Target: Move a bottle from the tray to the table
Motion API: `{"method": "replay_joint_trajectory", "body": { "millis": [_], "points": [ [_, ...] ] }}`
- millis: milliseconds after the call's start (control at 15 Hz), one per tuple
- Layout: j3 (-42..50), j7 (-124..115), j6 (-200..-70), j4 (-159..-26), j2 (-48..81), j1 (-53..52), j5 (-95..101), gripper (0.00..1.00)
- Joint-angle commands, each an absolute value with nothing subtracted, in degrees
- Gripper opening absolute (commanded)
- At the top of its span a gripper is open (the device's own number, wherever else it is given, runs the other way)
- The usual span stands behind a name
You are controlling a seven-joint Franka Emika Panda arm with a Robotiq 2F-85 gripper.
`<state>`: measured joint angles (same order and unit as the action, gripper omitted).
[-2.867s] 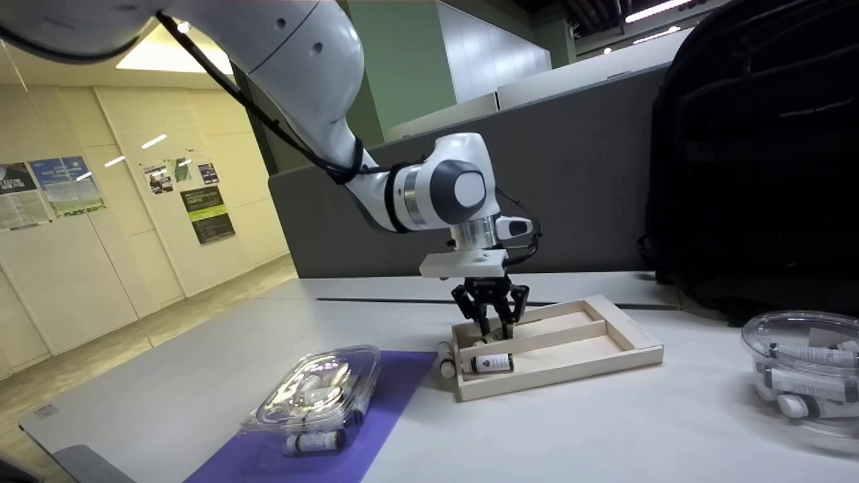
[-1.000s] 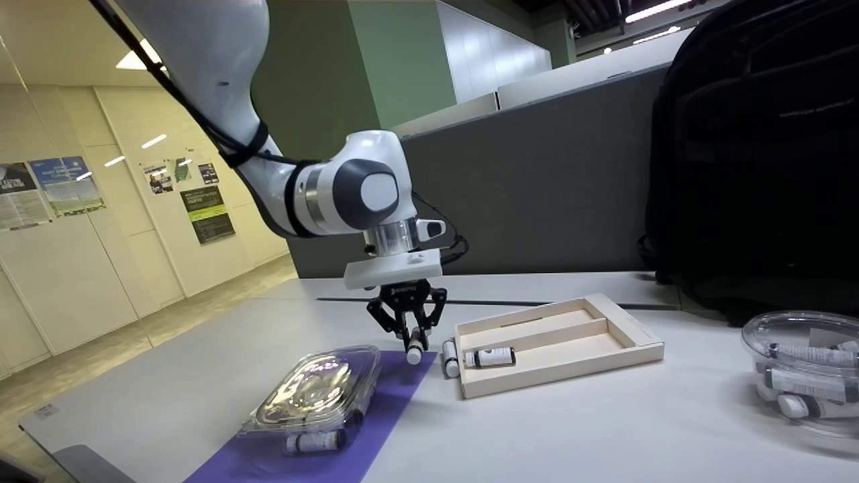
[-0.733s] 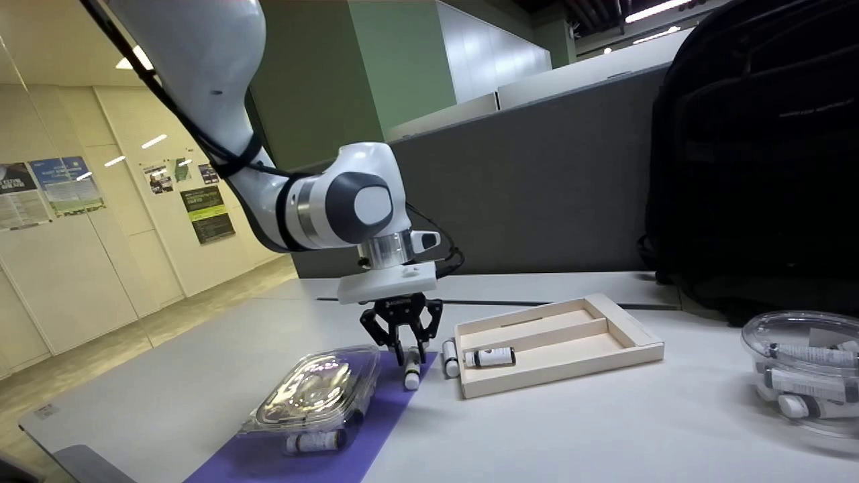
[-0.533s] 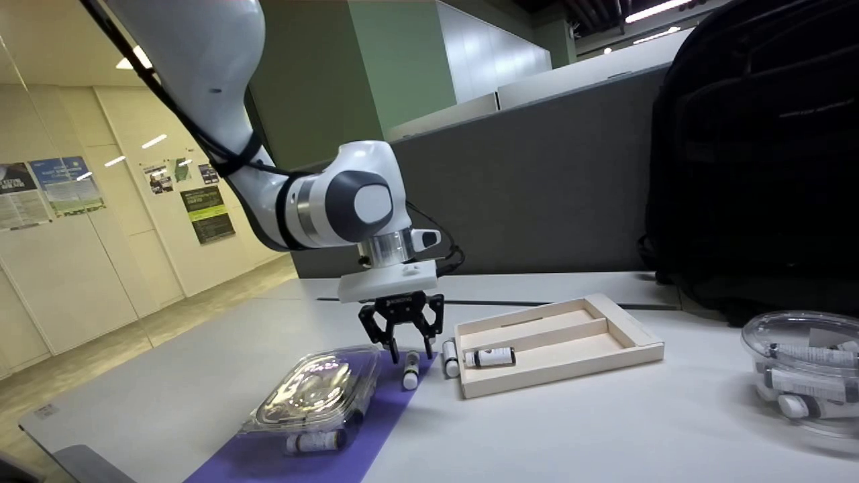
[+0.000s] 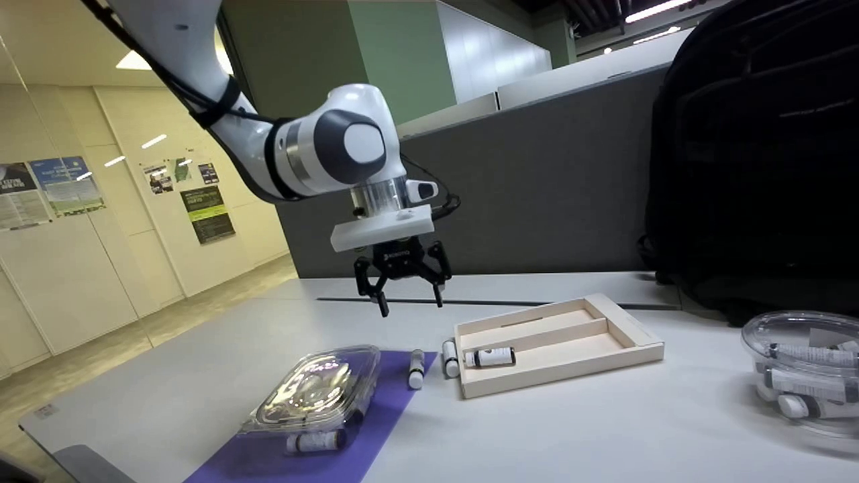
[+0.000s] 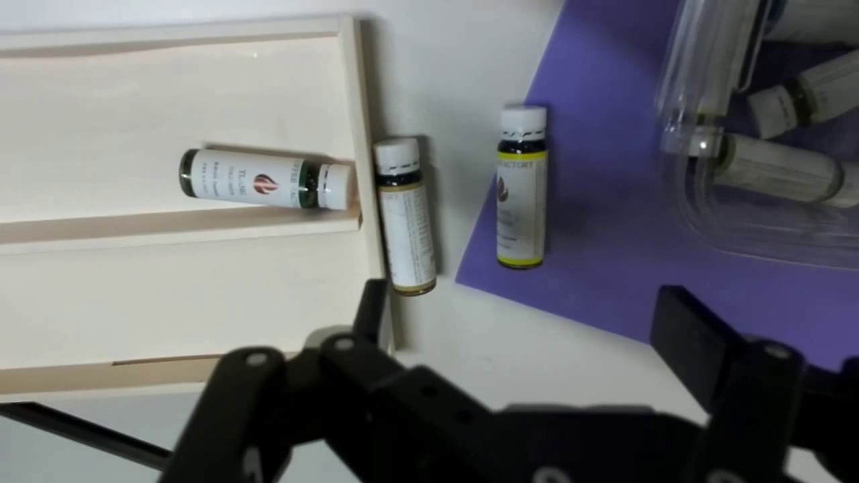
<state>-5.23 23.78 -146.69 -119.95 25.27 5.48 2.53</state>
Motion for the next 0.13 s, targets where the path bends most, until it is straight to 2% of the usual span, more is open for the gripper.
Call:
{"method": "replay_joint_trajectory", "body": {
  "millis": [0, 67],
  "points": [
    [-2.71, 19.43, -140.39, -120.47, 19.46, 4.18, 4.15, 1.0],
    [-1.77, 18.07, -138.97, -120.3, 18.51, 3.81, 4.99, 1.0]
  ]
}}
